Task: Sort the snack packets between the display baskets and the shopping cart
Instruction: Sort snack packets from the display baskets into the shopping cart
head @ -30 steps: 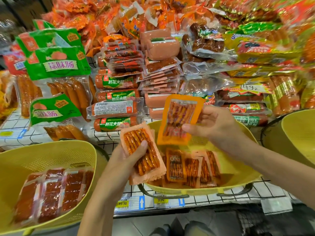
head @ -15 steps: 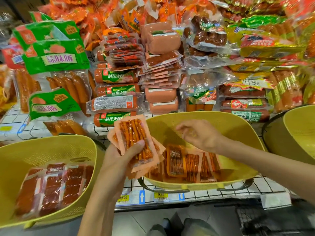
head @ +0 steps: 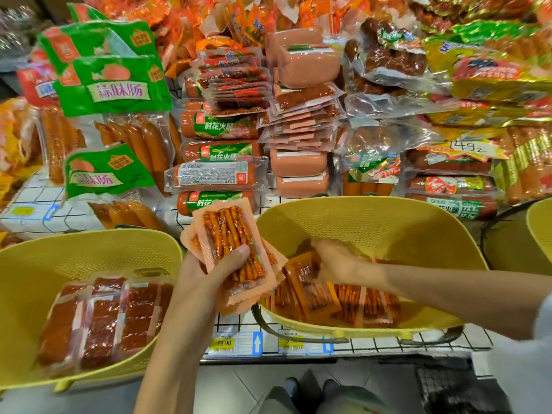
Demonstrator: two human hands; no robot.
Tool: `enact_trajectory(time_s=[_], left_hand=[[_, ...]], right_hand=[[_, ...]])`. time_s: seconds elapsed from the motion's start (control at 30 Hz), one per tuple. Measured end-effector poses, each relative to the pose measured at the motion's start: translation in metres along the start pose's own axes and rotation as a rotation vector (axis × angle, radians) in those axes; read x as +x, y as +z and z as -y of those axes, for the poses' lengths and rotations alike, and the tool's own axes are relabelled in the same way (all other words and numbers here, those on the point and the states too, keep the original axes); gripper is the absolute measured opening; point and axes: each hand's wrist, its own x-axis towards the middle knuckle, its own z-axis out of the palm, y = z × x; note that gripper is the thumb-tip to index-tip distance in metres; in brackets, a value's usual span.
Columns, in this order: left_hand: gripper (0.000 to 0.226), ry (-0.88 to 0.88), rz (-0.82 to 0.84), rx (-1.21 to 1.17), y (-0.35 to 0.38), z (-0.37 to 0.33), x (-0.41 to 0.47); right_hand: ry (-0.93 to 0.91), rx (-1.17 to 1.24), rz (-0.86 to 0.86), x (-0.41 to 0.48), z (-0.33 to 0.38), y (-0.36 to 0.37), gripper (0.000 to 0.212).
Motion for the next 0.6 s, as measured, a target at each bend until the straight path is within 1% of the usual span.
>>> enact_trajectory(time_s=[0.03, 0.1, 0.17, 0.2, 0.23, 0.3, 0.33, 0.37, 0.4, 0.43, 0.47, 0.5, 0.53, 0.6], left_hand=[[0.050, -0.002, -0.005, 0.002, -0.001, -0.001, 0.000], [0.049, -0.012, -0.012, 0.001, -0.003, -0.004, -0.002], [0.048, -0.016, 0.004, 0.025, -0.003, -0.007, -0.003], [0.049, -0.015, 0.022, 0.045, -0.002, -0.010, -0.004], [0.050, -0.013, 0.042, 0.067, 0.001, -0.011, -0.004], [0.052, -0.012, 0.089, 0.113, 0.008, -0.013, -0.004], [0.051, -0.021, 0.113, 0.108, 0.013, -0.014, -0.005], [0.050, -0.040, 0.131, 0.087, 0.018, -0.015, -0.007], [0.049, -0.054, 0.162, 0.071, 0.022, -0.016, -0.006], [0.047, -0.069, 0.196, 0.056, 0.024, -0.015, -0.008], [0.046, -0.086, 0.218, 0.042, 0.030, -0.017, -0.006], [0.046, -0.101, 0.229, 0.005, 0.033, -0.019, -0.005], [0.052, -0.124, 0.241, -0.046, 0.035, -0.021, -0.003], [0.079, -0.177, 0.247, -0.147, 0.040, -0.024, 0.001]], right_hand=[[-0.015, 0.072, -0.023, -0.001, 0.000, -0.003, 0.025], [-0.067, 0.287, -0.126, -0.014, 0.003, -0.015, 0.016], [-0.195, 0.529, -0.287, -0.033, 0.009, -0.034, 0.023], [-0.282, 0.629, -0.400, -0.047, 0.012, -0.042, 0.027], [-0.398, 0.630, -0.558, -0.059, 0.014, -0.047, 0.029], [-0.620, 0.382, -0.921, -0.083, 0.025, -0.051, 0.029], [-0.745, 0.277, -1.020, -0.089, 0.031, -0.050, 0.026], [-0.873, 0.215, -1.052, -0.091, 0.034, -0.044, 0.021], [-0.975, 0.182, -1.046, -0.090, 0.037, -0.037, 0.016], [-1.040, 0.128, -1.041, -0.088, 0.037, -0.030, 0.014], [-1.061, 0.064, -1.038, -0.086, 0.037, -0.024, 0.012], [-1.044, -0.012, -1.030, -0.084, 0.034, -0.019, 0.011], [-1.021, -0.061, -1.023, -0.082, 0.032, -0.017, 0.013], [-1.004, -0.053, -0.998, -0.084, 0.029, -0.013, 0.017]])
